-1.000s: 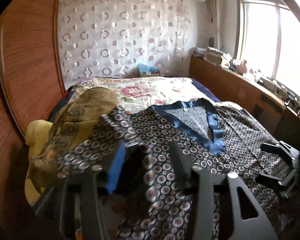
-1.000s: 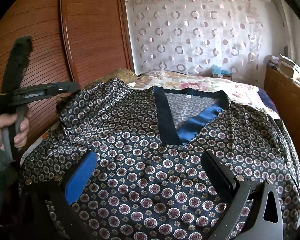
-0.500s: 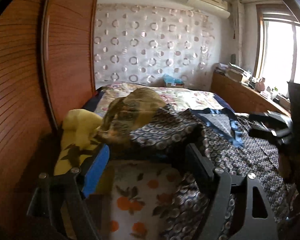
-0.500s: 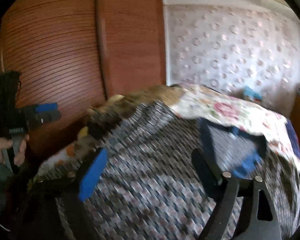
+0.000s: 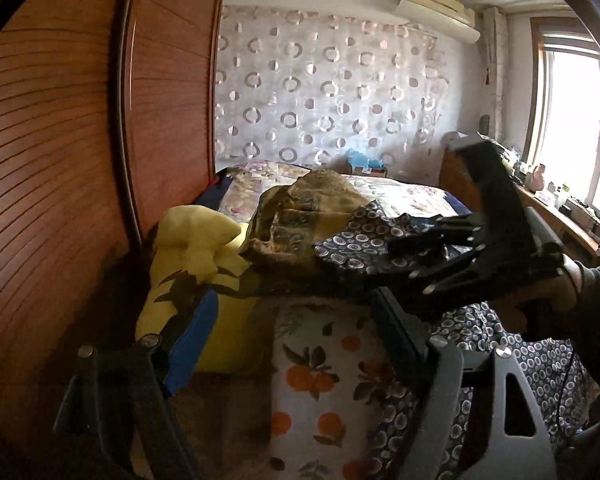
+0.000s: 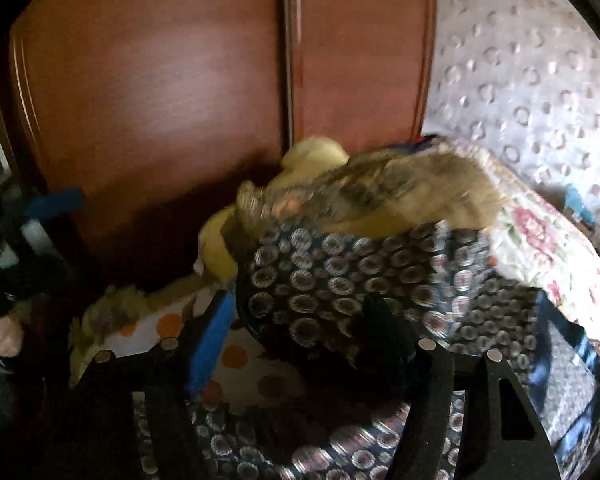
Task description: Fold small clothes
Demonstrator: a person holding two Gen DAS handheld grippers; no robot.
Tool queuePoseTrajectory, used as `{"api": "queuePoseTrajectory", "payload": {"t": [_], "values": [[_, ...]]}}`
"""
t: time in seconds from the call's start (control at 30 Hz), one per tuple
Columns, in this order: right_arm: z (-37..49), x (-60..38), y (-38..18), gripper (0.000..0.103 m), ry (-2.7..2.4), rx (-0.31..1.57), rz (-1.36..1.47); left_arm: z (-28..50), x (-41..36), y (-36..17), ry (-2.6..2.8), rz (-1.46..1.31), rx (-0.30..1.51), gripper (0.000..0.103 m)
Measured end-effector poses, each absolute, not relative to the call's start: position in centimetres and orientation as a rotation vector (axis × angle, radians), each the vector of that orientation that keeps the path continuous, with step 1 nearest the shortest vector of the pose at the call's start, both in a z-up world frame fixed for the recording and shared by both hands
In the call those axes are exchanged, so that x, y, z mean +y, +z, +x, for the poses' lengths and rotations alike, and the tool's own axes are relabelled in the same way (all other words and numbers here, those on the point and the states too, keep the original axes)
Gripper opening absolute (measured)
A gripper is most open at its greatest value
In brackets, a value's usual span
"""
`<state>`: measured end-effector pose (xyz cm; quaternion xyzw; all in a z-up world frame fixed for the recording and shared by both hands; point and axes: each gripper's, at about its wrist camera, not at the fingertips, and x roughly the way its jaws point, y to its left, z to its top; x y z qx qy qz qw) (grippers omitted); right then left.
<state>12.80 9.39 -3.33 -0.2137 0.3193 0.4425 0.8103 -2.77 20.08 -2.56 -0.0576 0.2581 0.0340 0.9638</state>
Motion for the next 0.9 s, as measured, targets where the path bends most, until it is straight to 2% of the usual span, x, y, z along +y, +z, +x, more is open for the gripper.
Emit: {"api": "queuePoseTrajectory", "payload": {"t": [0.07,0.13,0.2,0.23,0.27,0.3,0.67,0.73,0.8,0.9], "values": [[13.1,10.9,-4.3,0.061,0.933,0.708,-0.516,-2.7,20.1,-2.8,0.066,-0.117,0.528,0.079],[14.2,11.7,-5.3,0.049,0.910,0.716,-0.558,-2.6,20.0,-3.0,0.063,-0.114,0.533,0.079],[14.5,11.6,-5.3,0.020,0.892,0.705,-0.567,-2.4,19.7,-3.1,0.058,-0.111,0.536,0.079],[14.7,11.3,-5.1,0.016,0.894,0.703,-0.553,-2.4,19.7,-3.1,0.056,-0.110,0.536,0.079],[14.8,10.9,-4.7,0.006,0.902,0.698,-0.532,-2.3,19.6,-3.1,0.052,-0.109,0.537,0.079],[15.0,10.4,-4.2,0.005,0.907,0.685,-0.511,-2.3,19.4,-3.1,0.049,-0.107,0.537,0.079],[15.6,0.0,1.3,0.005,0.776,0.501,-0.155,-0.4,16.3,-3.1,-0.020,-0.078,0.548,0.079],[16.0,-2.4,1.0,0.018,0.713,0.507,-0.137,0.1,15.5,-3.2,-0.034,-0.069,0.554,0.079],[16.5,-4.5,0.5,0.049,0.638,0.525,-0.141,0.7,14.6,-3.3,-0.051,-0.060,0.560,0.079],[16.3,-7.6,-0.4,0.052,0.614,0.538,-0.105,1.4,13.4,-3.3,-0.070,-0.048,0.563,0.079]]}}
